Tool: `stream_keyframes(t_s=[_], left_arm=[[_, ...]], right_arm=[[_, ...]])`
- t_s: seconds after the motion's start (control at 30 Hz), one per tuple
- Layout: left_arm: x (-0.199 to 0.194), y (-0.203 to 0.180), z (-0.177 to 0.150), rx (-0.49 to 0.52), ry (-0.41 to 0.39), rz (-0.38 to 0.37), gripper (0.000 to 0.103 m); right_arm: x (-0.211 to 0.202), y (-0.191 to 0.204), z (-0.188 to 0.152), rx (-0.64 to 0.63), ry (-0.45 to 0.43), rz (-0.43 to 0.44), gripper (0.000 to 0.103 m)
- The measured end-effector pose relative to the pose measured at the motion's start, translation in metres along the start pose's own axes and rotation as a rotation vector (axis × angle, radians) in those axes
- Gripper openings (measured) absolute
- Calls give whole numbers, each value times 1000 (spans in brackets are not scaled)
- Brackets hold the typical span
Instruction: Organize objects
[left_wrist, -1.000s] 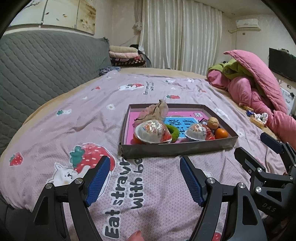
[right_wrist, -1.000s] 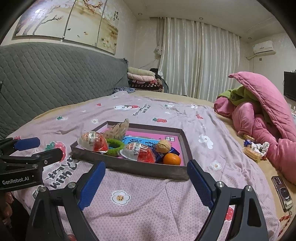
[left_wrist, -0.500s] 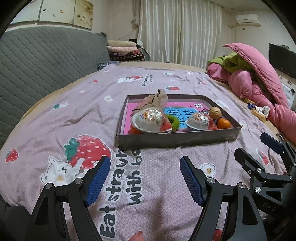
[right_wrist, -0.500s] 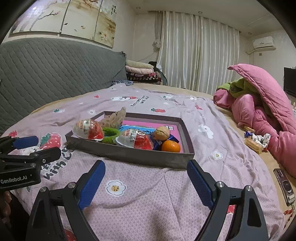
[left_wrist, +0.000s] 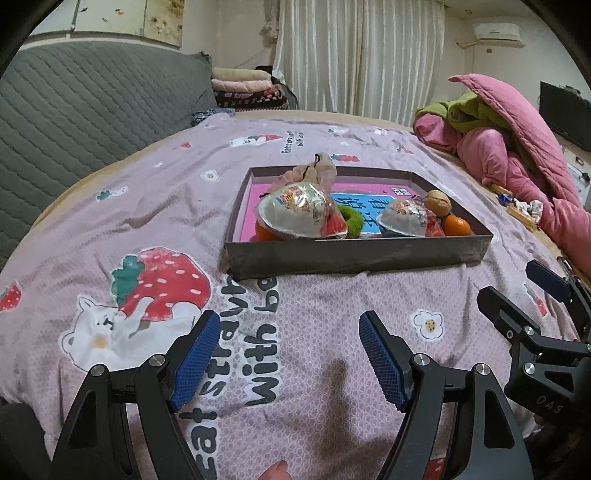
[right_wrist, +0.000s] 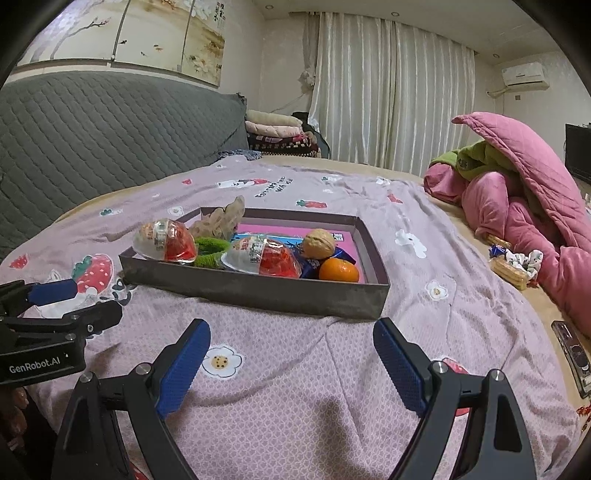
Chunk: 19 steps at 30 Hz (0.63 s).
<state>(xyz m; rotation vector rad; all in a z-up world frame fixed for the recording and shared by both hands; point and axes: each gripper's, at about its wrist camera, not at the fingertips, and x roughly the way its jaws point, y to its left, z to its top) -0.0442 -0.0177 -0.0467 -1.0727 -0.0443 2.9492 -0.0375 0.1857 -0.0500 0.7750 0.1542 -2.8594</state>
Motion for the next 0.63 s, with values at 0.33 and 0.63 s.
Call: stream_keyframes(t_s=[0.33, 0.63], left_arm=[[15, 1, -5, -8, 21, -3, 79], [15, 2, -4, -16, 13, -18, 78]], right_arm=[[15, 6, -9, -4, 42, 8, 90], [17, 3, -10, 9, 54, 9, 90]])
